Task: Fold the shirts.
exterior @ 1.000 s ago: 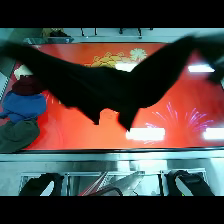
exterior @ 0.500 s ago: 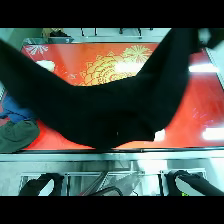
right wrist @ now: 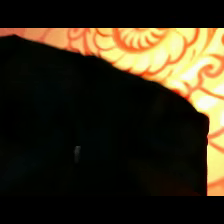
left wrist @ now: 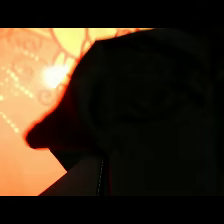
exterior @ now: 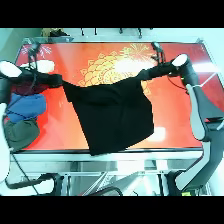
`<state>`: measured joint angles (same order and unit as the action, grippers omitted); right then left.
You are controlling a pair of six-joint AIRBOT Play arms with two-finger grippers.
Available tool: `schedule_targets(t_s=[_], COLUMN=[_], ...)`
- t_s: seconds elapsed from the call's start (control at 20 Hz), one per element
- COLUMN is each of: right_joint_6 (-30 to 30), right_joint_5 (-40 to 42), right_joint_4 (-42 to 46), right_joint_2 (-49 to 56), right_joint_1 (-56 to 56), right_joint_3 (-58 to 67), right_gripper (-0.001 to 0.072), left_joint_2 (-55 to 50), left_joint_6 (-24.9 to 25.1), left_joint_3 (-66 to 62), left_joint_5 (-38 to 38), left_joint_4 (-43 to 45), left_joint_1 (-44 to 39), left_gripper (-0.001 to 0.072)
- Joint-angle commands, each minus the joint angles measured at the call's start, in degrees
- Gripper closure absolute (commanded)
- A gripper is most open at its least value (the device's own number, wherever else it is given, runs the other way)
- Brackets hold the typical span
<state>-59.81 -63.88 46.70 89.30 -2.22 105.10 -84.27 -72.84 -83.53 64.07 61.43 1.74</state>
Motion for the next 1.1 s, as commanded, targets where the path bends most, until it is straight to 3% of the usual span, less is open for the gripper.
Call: schedule_targets(t_s=[0.0, 0.2, 0.3, 0.4, 0.55, 0.75, 0.85, 1.05], right_joint_6=[-4.9, -17.7, -20.4, -22.5, -24.9, -25.1, -25.0, -25.4], right_joint_5=[0.9, -14.5, -22.0, -23.7, -19.6, -5.0, 1.2, 9.9], right_joint_4=[1.0, 14.6, 16.1, 16.1, 16.0, 9.1, 3.7, 3.1], right_joint_2=[1.8, -5.1, -8.3, -13.7, -26.1, -40.2, -42.8, -41.3], right_joint_1=[2.5, 11.5, 16.2, 19.7, 21.6, 16.1, 12.7, 5.9], right_joint_3=[0.7, -0.2, -5.2, -15.8, -38.5, -64.9, -72.0, -74.3], right_gripper=[0.0332, 0.0331, 0.0331, 0.0332, 0.0333, 0.0331, 0.033, 0.033], left_joint_2=[-8.5, -13.4, -15.1, -16.0, -17.0, -17.2, -17.2, -17.2], left_joint_6=[1.0, 2.5, 2.6, 2.5, 2.5, 2.5, 2.5, 2.5], left_joint_3=[1.3, -2.8, -6.5, -10.2, -14.3, -15.1, -15.1, -15.1], left_joint_5=[-4.2, -3.0, -2.6, -2.4, -1.0, -1.0, -0.8, 0.0], left_joint_4=[0.0, 0.5, 0.5, 0.5, 0.5, 0.5, 0.5, 0.5], left_joint_1=[0.1, 0.1, 0.1, 0.1, 0.1, 0.1, 0.1, 0.1], left_gripper=[0.0695, 0.0695, 0.0695, 0.0694, 0.0694, 0.0694, 0.0695, 0.0694])
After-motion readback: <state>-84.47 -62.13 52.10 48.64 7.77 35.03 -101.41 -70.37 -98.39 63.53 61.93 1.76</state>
